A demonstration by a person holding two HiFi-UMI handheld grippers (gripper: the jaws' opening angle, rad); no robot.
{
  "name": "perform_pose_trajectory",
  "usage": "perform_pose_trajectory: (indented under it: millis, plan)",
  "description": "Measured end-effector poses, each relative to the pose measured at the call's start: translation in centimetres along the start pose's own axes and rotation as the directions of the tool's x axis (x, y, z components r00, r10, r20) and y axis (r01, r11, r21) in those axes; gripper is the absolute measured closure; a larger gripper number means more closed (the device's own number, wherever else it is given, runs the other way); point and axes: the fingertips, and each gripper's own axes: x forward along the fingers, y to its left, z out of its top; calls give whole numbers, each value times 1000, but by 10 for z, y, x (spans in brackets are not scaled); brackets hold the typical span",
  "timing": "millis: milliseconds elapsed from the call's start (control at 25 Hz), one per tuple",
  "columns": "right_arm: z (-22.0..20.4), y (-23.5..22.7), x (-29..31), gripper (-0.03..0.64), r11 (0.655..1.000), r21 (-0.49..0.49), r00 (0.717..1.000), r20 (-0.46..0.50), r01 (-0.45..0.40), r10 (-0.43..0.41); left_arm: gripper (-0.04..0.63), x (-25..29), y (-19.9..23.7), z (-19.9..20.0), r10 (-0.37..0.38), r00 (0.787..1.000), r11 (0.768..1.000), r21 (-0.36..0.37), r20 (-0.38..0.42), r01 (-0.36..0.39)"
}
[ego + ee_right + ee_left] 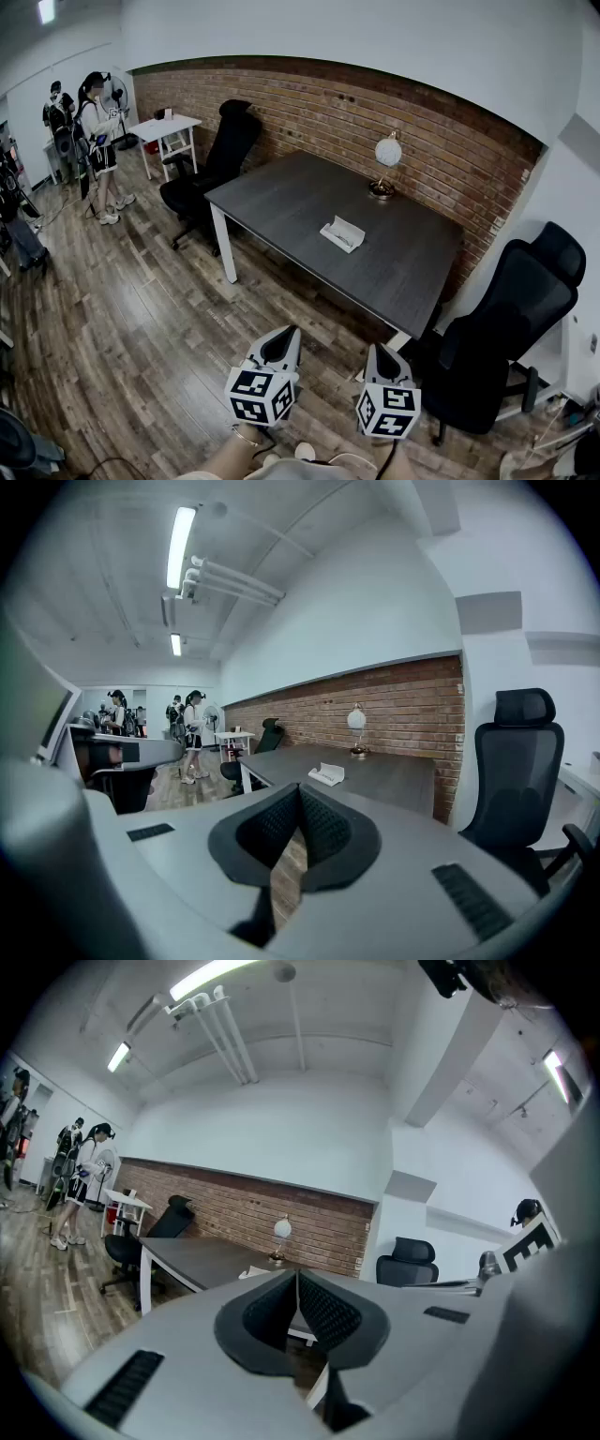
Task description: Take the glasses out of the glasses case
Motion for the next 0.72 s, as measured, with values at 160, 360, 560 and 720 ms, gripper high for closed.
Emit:
perform_pose_trajectory:
  millis: [160, 360, 560, 720]
  plan:
    - [5, -7, 1, 584, 1000, -14, 1000, 1, 0, 0, 571, 4, -1, 2, 17, 1000, 1000, 12, 6, -17]
    - [10, -12, 5, 584, 1000, -7, 1000, 22, -19, 20, 571, 12, -5, 0, 20, 1000, 999, 35, 9, -20]
    - [14, -31, 18, 583, 1000, 1, 999, 22, -23, 23, 571, 32, -9, 3, 36, 999, 998, 44, 10, -36]
    - [13, -49, 34, 583, 1000, 12, 1000, 13, -28, 28, 571, 50, -8, 3, 53, 998, 996, 64, 17, -54]
